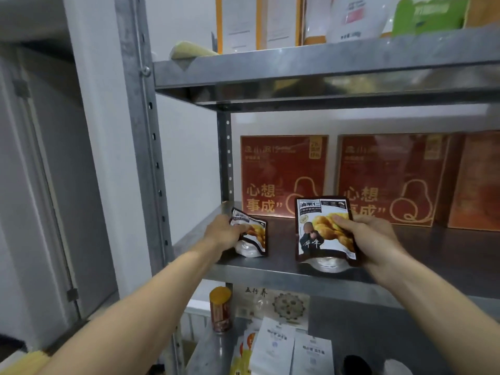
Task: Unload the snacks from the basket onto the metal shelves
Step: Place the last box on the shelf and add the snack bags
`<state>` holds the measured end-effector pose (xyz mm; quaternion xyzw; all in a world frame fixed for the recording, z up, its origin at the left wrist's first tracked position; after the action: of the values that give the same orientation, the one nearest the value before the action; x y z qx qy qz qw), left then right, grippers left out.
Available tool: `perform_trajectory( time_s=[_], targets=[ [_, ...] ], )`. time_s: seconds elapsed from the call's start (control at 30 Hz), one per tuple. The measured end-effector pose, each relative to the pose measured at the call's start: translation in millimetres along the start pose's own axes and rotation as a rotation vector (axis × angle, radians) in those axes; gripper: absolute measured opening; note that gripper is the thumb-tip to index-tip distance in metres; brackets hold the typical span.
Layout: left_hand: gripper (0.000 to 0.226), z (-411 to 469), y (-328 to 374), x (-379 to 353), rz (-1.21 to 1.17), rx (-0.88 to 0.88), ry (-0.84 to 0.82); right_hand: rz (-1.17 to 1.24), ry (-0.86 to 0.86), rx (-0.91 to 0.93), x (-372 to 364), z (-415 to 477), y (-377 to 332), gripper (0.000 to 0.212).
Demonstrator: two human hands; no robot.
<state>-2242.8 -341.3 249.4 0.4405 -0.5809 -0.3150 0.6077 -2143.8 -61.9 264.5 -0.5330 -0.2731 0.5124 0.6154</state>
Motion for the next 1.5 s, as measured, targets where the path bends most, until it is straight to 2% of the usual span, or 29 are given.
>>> perform_trajectory(
  time_s=[0.13, 0.4, 0.53, 0.7, 0.87, 0.97, 1.03, 1.3, 1.5],
  targets=[
    [0.032, 15, -6, 3, 0.103, -0.004, 0.071, -0.045, -0.021, -0.031, -24, 24, 18, 0.01],
    [0.026, 24, -10, 4, 0.036, -0.081, 0.105, -0.343, 0.032, -0.044, -51, 70, 70, 0.012],
    [0.022, 30, -14, 2, 0.019, -0.089, 0.062, -0.514, 0.06, 0.016, -58, 71, 73, 0.021],
    [0.012, 34, -23, 12, -0.114, -0.031, 0.095, -0.545, 0.034, 0.023, -88, 68, 76, 0.023],
    [0.025, 24, -26, 25, -0.206, -0.02, 0.152, -0.641, 0.032, -0.01, -112, 64, 82, 0.02],
    [0.028, 19, -26, 26, -0.223, -0.025, 0.153, -0.709, 0.021, 0.005, -120, 60, 79, 0.009],
    [0.028, 17, -24, 28, -0.207, -0.031, 0.169, -0.713, 0.036, 0.013, -119, 57, 78, 0.006],
    [0.024, 6, -16, 26, -0.04, -0.05, 0.189, -0.71, -0.039, 0.091, -114, 45, 59, 0.021],
    [0.032, -7, -12, 11, 0.124, -0.068, 0.062, -0.815, -0.18, 0.218, -117, 27, 40, 0.027]
  ],
)
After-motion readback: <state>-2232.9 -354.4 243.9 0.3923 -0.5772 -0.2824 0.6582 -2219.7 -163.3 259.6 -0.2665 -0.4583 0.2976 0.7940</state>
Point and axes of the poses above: each hand's wrist, its own z-axis towards the middle knuckle, its own x-axis out of the back of the hand, y = z × x, the point moved 9 cm from there along z, towards the middle knuckle, and after that the axes turned 12 degrees about x, right-handed, at the moved point
